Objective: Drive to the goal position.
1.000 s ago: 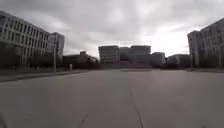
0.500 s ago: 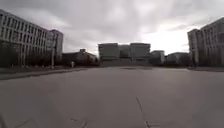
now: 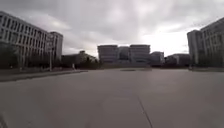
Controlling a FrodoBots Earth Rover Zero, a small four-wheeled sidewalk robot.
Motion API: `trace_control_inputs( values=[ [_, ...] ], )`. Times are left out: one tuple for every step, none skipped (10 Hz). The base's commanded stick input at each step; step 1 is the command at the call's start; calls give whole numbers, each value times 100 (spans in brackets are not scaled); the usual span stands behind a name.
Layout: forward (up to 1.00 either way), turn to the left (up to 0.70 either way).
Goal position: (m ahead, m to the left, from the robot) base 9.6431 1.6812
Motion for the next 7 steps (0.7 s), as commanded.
trace_control_inputs(
  values=[
    [100,-9],
    [100,3],
    [100,10],
    [100,20],
    [100,6],
    [100,4],
    [100,1]
  ],
)
